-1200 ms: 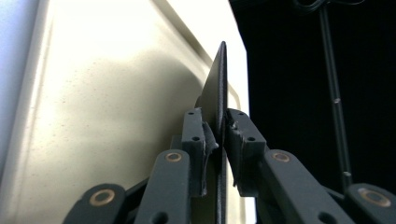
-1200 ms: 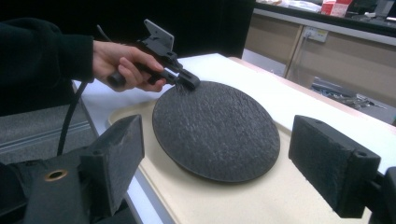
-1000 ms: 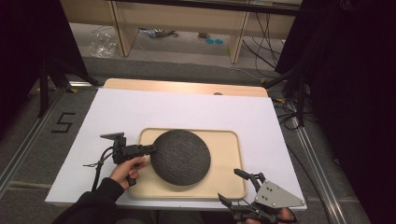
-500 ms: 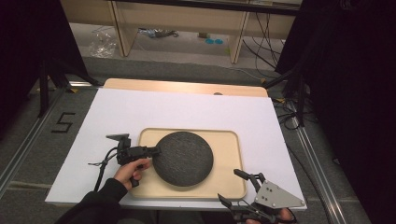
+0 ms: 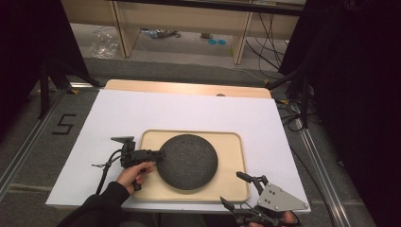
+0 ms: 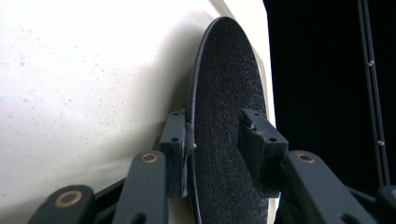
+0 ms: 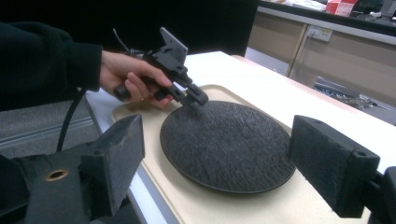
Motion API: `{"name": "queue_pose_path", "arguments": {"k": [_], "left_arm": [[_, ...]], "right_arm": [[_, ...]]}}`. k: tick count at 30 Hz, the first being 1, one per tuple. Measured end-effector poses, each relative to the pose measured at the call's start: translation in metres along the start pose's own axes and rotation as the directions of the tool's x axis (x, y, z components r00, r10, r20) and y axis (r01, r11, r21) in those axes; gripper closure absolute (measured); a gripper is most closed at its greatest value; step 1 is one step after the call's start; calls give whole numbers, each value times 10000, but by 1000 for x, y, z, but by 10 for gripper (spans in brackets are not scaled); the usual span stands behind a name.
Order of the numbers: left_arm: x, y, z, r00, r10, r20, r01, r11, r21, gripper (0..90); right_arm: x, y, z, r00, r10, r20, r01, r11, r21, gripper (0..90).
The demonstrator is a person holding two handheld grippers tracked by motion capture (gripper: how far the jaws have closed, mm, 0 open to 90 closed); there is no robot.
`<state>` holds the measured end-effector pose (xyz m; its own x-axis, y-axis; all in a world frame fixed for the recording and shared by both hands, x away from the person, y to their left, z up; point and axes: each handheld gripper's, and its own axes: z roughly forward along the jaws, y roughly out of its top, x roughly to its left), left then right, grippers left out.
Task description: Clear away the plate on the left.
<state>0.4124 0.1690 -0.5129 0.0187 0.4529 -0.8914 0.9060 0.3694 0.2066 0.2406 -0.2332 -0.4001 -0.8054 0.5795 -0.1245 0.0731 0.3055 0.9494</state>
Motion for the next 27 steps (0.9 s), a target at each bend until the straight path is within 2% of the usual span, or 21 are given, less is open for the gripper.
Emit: {"name": "queue_pose_path", "arguments": {"k": [1, 2, 7, 9, 17, 20, 23, 24, 26, 27], "left_arm": [[0, 0, 0, 9999, 145, -1, -145, 9999, 44, 630], [0, 1, 0, 9999, 160, 8, -160, 9999, 52, 624], [0, 0, -1, 9994, 352, -20, -352, 9993, 78, 616], [0, 1, -2, 9994, 331, -39, -331, 9994, 53, 610], [-1, 6, -12, 9982, 568, -176, -569, 9984, -70, 560], [-2, 8, -14, 9985, 532, -134, -533, 9985, -102, 532], [-3, 9, -17, 9963, 793, -345, -798, 9967, -154, 525], [0, 11, -19, 9928, 1168, -271, -1173, 9930, -150, 508], [1, 13, -23, 9937, 1102, -216, -1106, 9937, -189, 501], [-2, 14, -25, 9955, 886, -350, -892, 9959, -162, 495]], "right_arm": [[0, 0, 0, 10000, 35, 6, -35, 10000, 2, 197], [1, 1, 0, 10000, 40, 66, -39, 9999, -140, 197], [1, 0, 0, 9999, 13, 122, -12, 9999, -101, 197], [1, 0, 0, 10000, -16, 33, 16, 10000, 32, 197], [1, 0, 1, 9999, -23, 123, 23, 10000, -11, 197], [1, 0, 1, 9999, -30, 114, 29, 10000, 19, 197], [1, 0, 1, 9999, -6, 149, 6, 10000, -41, 197], [1, 0, 1, 9999, -27, 118, 26, 10000, 5, 197], [2, 0, 0, 9999, -51, 100, 51, 10000, -4, 198], [1, 0, 0, 10000, -42, 55, 42, 10000, -17, 198]]}}
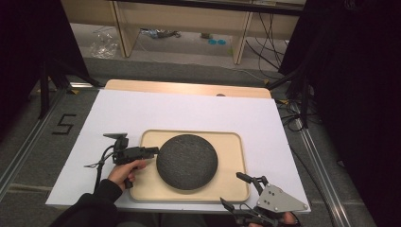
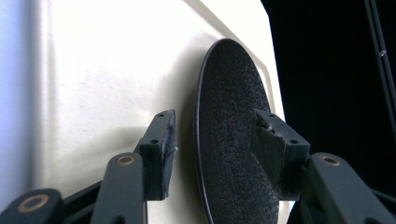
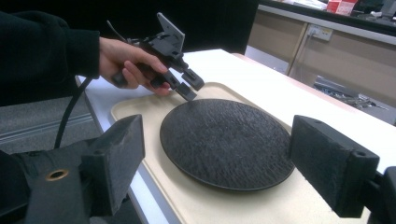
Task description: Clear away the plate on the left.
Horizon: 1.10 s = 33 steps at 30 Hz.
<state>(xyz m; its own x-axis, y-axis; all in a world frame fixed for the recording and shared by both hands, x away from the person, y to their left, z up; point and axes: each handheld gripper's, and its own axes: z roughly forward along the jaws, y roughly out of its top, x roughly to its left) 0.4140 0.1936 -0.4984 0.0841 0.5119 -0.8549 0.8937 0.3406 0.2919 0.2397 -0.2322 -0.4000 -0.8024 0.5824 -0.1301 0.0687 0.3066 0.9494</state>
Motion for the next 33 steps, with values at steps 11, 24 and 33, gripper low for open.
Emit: {"name": "queue_pose_path", "arguments": {"k": [11, 24, 33], "left_arm": [[-2, 4, -14, 9999, 152, 82, -150, 9994, -309, 444], [-10, 14, -35, 9961, 734, 489, -721, 9970, -287, 310], [-18, 17, -48, 9891, 1467, 140, -1453, 9868, -710, 302]], "right_arm": [[0, 0, 0, 10000, 13, 76, -13, 10000, -18, 198], [0, -1, 0, 10000, -15, 49, 15, 10000, 41, 198], [0, -1, 0, 9999, 44, 103, -45, 9999, 102, 198]]}}
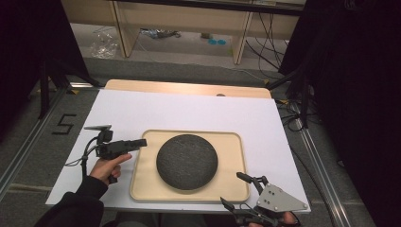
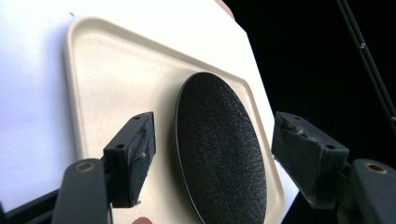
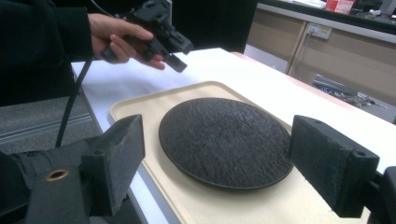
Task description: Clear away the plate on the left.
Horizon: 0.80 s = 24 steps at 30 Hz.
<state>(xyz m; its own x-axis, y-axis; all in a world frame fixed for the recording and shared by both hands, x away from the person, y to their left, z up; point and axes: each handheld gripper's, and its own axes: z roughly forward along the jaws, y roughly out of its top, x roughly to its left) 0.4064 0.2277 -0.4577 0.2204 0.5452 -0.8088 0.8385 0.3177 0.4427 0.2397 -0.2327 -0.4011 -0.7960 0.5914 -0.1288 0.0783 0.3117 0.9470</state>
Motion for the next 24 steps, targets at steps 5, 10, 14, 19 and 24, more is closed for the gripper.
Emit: {"name": "queue_pose_path", "arguments": {"k": [5, 10, 14, 19, 24], "left_arm": [[-1, 1, -8, 9991, 358, 205, -353, 9991, -253, 297], [-5, 2, -15, 9935, 1068, 384, -1057, 9940, -290, 283], [-10, 1, -21, 9879, 1532, 262, -1518, 9873, -476, 278], [-16, -2, -31, 9777, 2100, 57, -2090, 9751, -743, 274], [-21, -7, -41, 9621, 2705, -332, -2724, 9581, -880, 271]], "right_arm": [[0, 0, 0, 10000, 24, 15, -24, 10000, 1, 198], [-1, 0, -1, 10000, 5, -2, -4, 9998, 173, 198], [-1, 0, 0, 10000, 38, -3, -38, 10000, 72, 198], [-1, 0, -1, 10000, 64, -22, -64, 9999, 87, 198], [-1, 0, 0, 10000, 66, 6, -66, 9999, 94, 198]]}}
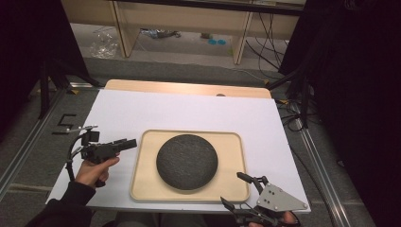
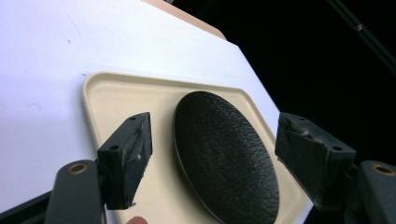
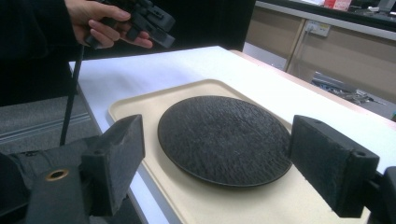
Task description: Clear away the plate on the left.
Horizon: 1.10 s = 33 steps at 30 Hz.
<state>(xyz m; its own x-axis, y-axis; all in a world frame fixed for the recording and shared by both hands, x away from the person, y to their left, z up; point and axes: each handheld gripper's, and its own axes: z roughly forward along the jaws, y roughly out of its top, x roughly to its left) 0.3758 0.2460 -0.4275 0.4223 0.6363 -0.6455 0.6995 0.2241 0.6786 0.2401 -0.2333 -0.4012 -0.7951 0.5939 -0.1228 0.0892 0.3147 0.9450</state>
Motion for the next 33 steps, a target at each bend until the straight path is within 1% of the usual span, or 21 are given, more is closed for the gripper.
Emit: {"name": "queue_pose_path", "arguments": {"k": [1, 4, 6, 7, 11, 12, 13, 14, 16, 17, 18, 20, 21, 24, 26, 27, 28, 30, 31, 32, 33], "left_arm": [[-1, 0, -1, 10000, 73, -33, -73, 9999, -133, 271], [-4, -2, -7, 9991, 394, -153, -397, 9989, -236, 269], [-6, -4, -11, 9967, 786, -206, -790, 9966, -216, 268], [-7, -4, -11, 9967, 779, -230, -785, 9965, -284, 268], [-11, -8, -18, 9931, 1146, -256, -1158, 9919, -520, 266], [-12, -8, -19, 9927, 1182, -237, -1195, 9909, -618, 266], [-13, -9, -22, 9895, 1436, -136, -1441, 9873, -667, 265], [-15, -10, -24, 9875, 1574, -62, -1575, 9850, -703, 256], [-18, -12, -27, 9823, 1870, 56, -1860, 9794, -787, 247], [-21, -13, -30, 9775, 2107, 96, -2092, 9744, -827, 245], [-23, -14, -31, 9747, 2233, 131, -2213, 9713, -871, 243], [-27, -17, -35, 9663, 2573, 55, -2558, 9626, -890, 240], [-29, -18, -36, 9603, 2788, 46, -2773, 9565, -904, 240], [-35, -24, -39, 9468, 3217, -29, -3209, 9436, -822, 239], [-38, -27, -40, 9387, 3448, -5, -3438, 9357, -791, 239], [-40, -29, -40, 9347, 3555, 71, -3539, 9321, -778, 237], [-42, -31, -41, 9313, 3643, 52, -3629, 9287, -763, 237], [-45, -34, -42, 9256, 3785, 71, -3771, 9235, -698, 237], [-46, -36, -42, 9229, 3849, 87, -3833, 9209, -706, 237], [-47, -37, -43, 9217, 3878, 99, -3862, 9196, -715, 237], [-49, -38, -44, 9189, 3944, 114, -3924, 9165, -774, 237]], "right_arm": [[0, 0, 0, 10000, 14, -18, -14, 10000, 10, 198], [-1, 0, 0, 10000, 7, -27, -7, 10000, -6, 198], [-1, -1, 0, 10000, 32, -40, -32, 10000, -35, 198], [0, 0, 0, 10000, 46, -16, -46, 10000, -1, 198], [-1, -1, 0, 10000, 15, -3, -15, 10000, 3, 197], [-1, 0, 0, 10000, 62, -3, -62, 10000, -7, 197], [-1, 0, 0, 10000, 79, 1, -79, 10000, -41, 198], [-1, 0, 0, 9999, 143, -4, -143, 9998, -155, 197], [-1, -1, 0, 9998, 214, 32, -214, 9997, -148, 197], [-1, -1, -1, 9997, 226, 63, -225, 9996, -140, 197], [-2, 0, -1, 9997, 252, 11, -251, 9996, -112, 196], [-2, -1, -1, 9995, 307, 37, -306, 9994, -184, 196], [-2, -1, -1, 9995, 308, 37, -307, 9994, -168, 195], [-2, -1, -1, 9995, 318, 51, -317, 9993, -194, 194], [-2, -1, -1, 9994, 341, 30, -340, 9993, -176, 194], [-2, -1, -1, 9995, 318, -10, -318, 9994, -124, 193], [-2, -1, -1, 9995, 311, 50, -310, 9993, -216, 193], [-2, -1, -1, 9995, 326, 49, -325, 9993, -193, 193], [-2, -1, -1, 9996, 296, -1, -296, 9995, -77, 193], [-2, -1, -1, 9995, 313, -7, -313, 9995, -102, 194], [-2, -1, -1, 9995, 313, 64, -312, 9993, -186, 193]]}}
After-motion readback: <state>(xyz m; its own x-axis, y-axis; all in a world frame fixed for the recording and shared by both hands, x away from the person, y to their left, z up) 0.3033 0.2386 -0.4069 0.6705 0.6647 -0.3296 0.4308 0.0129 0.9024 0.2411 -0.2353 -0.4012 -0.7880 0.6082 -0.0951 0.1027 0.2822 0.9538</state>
